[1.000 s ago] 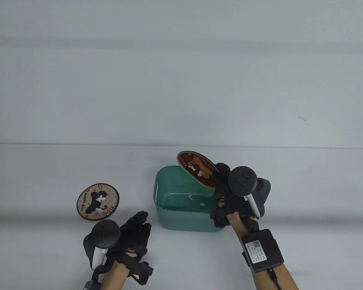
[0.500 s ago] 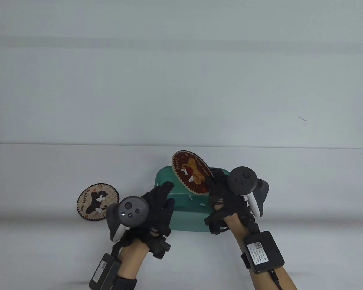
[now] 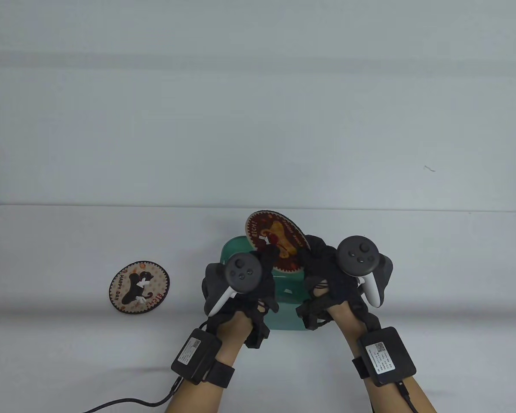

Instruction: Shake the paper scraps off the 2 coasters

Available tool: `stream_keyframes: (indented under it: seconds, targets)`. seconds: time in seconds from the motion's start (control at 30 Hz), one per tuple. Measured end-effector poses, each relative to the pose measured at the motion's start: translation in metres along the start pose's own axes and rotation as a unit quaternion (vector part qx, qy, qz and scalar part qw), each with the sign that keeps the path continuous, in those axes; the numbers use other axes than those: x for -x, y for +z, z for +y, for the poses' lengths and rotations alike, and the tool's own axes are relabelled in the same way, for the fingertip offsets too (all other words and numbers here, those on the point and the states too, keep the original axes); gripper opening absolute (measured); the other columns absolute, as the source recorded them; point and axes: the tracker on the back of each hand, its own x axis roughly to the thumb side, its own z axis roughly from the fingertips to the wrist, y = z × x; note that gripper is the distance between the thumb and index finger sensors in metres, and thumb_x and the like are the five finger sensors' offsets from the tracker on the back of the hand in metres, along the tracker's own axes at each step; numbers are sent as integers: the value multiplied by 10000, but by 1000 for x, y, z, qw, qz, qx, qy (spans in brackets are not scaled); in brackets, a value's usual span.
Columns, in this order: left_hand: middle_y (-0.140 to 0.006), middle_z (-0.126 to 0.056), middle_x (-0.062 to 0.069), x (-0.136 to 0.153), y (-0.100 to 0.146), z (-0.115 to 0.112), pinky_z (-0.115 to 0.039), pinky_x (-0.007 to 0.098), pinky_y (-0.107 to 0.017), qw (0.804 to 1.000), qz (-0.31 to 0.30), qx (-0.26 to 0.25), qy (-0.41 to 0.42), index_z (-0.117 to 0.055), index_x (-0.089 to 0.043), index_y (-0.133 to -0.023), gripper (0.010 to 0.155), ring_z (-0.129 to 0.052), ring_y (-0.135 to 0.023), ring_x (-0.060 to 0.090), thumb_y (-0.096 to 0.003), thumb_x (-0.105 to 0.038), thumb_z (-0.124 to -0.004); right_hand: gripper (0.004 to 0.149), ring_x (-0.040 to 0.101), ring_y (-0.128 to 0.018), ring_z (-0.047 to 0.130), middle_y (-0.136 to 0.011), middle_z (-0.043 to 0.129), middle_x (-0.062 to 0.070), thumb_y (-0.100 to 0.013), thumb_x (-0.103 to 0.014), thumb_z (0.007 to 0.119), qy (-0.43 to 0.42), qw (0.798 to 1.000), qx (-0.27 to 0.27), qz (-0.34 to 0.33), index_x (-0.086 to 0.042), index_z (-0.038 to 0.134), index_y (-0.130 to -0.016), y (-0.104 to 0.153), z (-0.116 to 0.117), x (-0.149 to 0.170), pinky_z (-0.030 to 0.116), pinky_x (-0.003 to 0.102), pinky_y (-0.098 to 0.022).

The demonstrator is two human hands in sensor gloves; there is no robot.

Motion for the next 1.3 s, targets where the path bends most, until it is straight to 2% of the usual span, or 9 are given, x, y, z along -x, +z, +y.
stream_keyframes:
  seconds: [0.17, 0.43, 0.6, 0.73, 0.97, 1.03, 1.07, 1.2, 1.3]
  targets:
    - [-879, -742, 129, 7, -1, 6, -715, 418, -484, 999, 5, -10, 37, -790, -171, -857, 397, -802, -675, 366, -470, -247, -742, 411, 248, -526, 950, -703, 906, 79, -441, -316, 729, 11, 1000, 8, 9, -196, 660, -828, -4, -6, 11, 746, 430, -430]
    - [-1000, -591, 94, 11, -5, 19, -647, 441, -581, 995, -23, -29, 89, -302, -440, -1023, 707, -685, -823, 373, -493, -280, -743, 412, 252, -530, 947, -705, 904, 83, -441, -313, 730, -25, 999, -24, -8, -196, 661, -829, -3, -1, 11, 743, 432, -434]
    - [-982, -592, 98, 13, -11, 19, -629, 432, -586, 1000, 24, 14, 12, -801, -196, -852, 386, -666, -812, 367, -474, -251, -743, 410, 252, -537, 944, -710, 902, 81, -440, -312, 732, 21, 999, -29, -16, -201, 662, -829, -4, 0, 11, 739, 436, -440]
    - [-942, -664, 110, 16, -9, 23, -658, 434, -558, 999, 13, 1, 41, -742, -218, -913, 439, -715, -772, 376, -475, -242, -741, 412, 256, -532, 946, -706, 903, 84, -439, -310, 733, 24, 999, -20, -8, -197, 664, -828, -5, -3, 19, 740, 437, -436]
    - [-1033, -533, 90, 12, -16, 14, -594, 463, -624, 999, 9, 30, 36, -318, -448, -1019, 710, -610, -871, 381, -486, -265, -750, 412, 256, -525, 949, -701, 907, 87, -438, -308, 734, -34, 999, -24, 1, -190, 666, -827, -5, -7, 22, 743, 437, -430]
    - [-1056, -478, 86, 10, -20, 9, -567, 469, -643, 998, 27, 62, 12, -601, -328, -1008, 552, -548, -912, 380, -482, -262, -751, 411, 257, -526, 948, -701, 906, 88, -439, -307, 734, -31, 999, -24, 0, -190, 665, -827, -5, -8, 22, 742, 438, -430]
    - [-1047, -486, 78, 8, -22, 7, -561, 463, -646, 997, 30, 76, 7, -784, -206, -887, 410, -542, -914, 370, -481, -250, -746, 411, 255, -527, 948, -701, 907, 86, -439, -308, 734, -18, 1000, -23, -1, -191, 665, -828, -6, -9, 23, 742, 437, -432]
    - [-1015, -545, 90, 8, -21, 10, -582, 456, -631, 998, 28, 54, 15, -812, -178, -835, 376, -585, -884, 375, -470, -239, -745, 412, 256, -529, 947, -703, 906, 86, -439, -309, 734, -10, 1000, -18, 3, -192, 665, -827, -7, -13, 28, 741, 438, -433]
    - [-992, -600, 100, 9, -18, 13, -609, 452, -614, 999, 14, 31, 36, -664, -275, -966, 496, -640, -846, 380, -477, -242, -741, 411, 253, -522, 952, -698, 910, 86, -438, -310, 734, -22, 1000, -16, 7, -189, 667, -825, -8, -16, 32, 747, 435, -427]
